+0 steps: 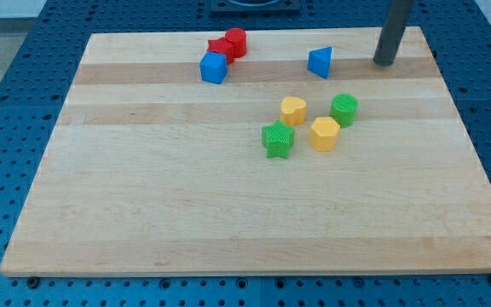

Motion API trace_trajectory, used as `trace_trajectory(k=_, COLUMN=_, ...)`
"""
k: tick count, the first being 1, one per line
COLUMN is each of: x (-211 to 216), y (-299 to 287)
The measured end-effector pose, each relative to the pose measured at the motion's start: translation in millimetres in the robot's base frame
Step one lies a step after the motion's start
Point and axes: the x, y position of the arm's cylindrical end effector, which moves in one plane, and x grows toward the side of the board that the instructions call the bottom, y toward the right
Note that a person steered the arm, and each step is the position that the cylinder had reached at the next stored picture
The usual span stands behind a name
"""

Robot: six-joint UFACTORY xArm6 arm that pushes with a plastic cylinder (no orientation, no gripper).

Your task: Nudge the triangle slightly

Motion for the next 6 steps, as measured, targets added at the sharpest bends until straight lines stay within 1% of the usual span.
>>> trace_trajectory(k=1, x=-23.4, y=-14.2)
trace_trajectory(k=2, x=-29.3, y=-36.3)
trace_trajectory(k=4, x=-29.3, y=-89.7)
trace_trajectory(k=6, x=-18.8, y=-92.5)
